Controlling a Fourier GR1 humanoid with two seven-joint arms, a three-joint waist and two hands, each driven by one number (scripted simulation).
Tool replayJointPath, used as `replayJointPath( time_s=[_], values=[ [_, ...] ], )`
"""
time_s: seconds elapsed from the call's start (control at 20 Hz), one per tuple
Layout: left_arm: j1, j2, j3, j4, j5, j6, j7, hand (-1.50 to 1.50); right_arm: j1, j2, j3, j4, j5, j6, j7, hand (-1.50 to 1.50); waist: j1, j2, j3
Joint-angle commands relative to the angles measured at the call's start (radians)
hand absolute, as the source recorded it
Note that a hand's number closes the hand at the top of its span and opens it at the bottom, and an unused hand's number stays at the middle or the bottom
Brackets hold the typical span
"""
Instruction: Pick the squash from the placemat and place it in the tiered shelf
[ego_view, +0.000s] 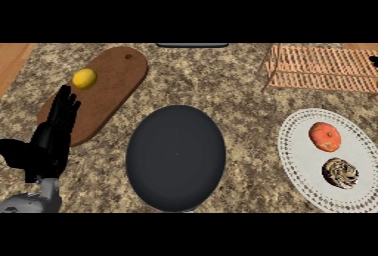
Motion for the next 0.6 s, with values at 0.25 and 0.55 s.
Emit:
replayJointPath(
  time_s=[0.25,0.55],
  values=[
    [0.016,0.035,0.070,0.018,0.035,-0.064,-0.011,0.00,0.057,0.072,0.137,-0.225,0.273,-0.167,0.239,-1.50,-0.003,0.001,0.000],
    [-0.010,-0.013,0.050,0.051,-0.012,-0.042,-0.026,0.00,0.101,0.128,0.214,-0.288,0.471,-0.244,0.306,-1.50,-0.006,0.002,0.000]
  ],
)
